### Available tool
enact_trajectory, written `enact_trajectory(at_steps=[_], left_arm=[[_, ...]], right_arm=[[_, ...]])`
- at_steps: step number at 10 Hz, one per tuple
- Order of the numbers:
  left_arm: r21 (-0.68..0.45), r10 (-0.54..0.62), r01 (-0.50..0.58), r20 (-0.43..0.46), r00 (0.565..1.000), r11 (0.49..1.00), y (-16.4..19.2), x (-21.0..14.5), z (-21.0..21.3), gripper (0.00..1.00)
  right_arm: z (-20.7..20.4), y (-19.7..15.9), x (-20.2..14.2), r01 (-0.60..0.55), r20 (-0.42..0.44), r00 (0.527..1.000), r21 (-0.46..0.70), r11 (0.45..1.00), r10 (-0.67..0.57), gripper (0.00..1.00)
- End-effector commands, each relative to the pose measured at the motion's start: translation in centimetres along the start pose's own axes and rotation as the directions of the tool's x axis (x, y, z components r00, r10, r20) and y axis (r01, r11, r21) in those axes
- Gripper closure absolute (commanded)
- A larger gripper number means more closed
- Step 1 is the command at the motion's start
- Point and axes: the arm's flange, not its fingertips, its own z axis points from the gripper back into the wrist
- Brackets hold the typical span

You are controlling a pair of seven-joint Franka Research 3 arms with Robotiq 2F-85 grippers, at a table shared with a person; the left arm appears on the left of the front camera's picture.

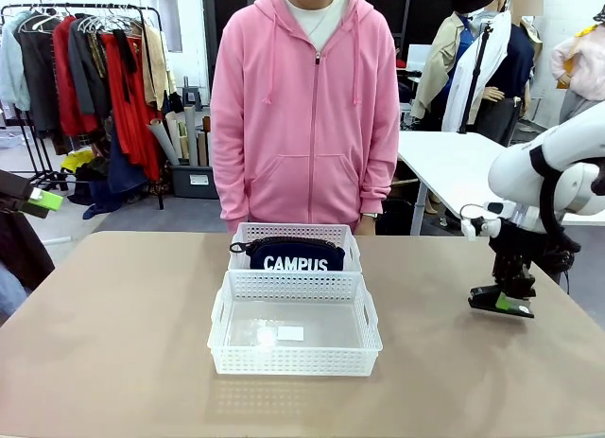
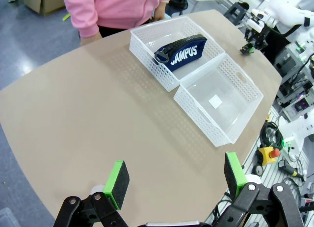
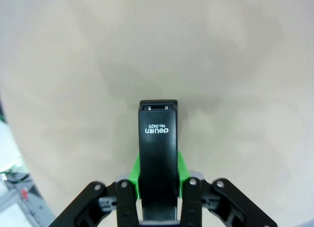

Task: Distribute items into two baskets.
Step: Pick up the Stapler that the person points to.

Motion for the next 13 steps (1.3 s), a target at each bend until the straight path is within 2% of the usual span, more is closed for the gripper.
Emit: enact_trajectory(at_steps=[1,3,8,11,13], left_arm=[[0.001,0.002,-0.002,0.001,1.0,1.0,0.0,0.0,0.1,0.0],[0.001,0.002,-0.002,0.001,1.0,1.0,0.0,0.0,0.1,0.0],[0.001,0.002,-0.002,0.001,1.0,1.0,0.0,0.0,0.1,0.0],[0.001,0.002,-0.002,0.001,1.0,1.0,0.0,0.0,0.1,0.0],[0.001,0.002,-0.002,0.001,1.0,1.0,0.0,0.0,0.1,0.0]], right_arm=[[4.7,0.6,0.5,0.133,0.05,0.99,-0.014,0.991,-0.132,1.0],[9.6,2.0,1.1,0.236,0.054,0.971,-0.064,0.97,-0.232,1.0],[20.3,8.1,4.0,0.257,0.068,0.966,-0.183,0.949,-0.249,1.0],[22.7,10.5,5.8,0.254,0.099,0.966,-0.169,0.952,-0.24,1.0],[22.8,10.4,6.1,0.242,0.114,0.967,-0.147,0.959,-0.226,1.0]])
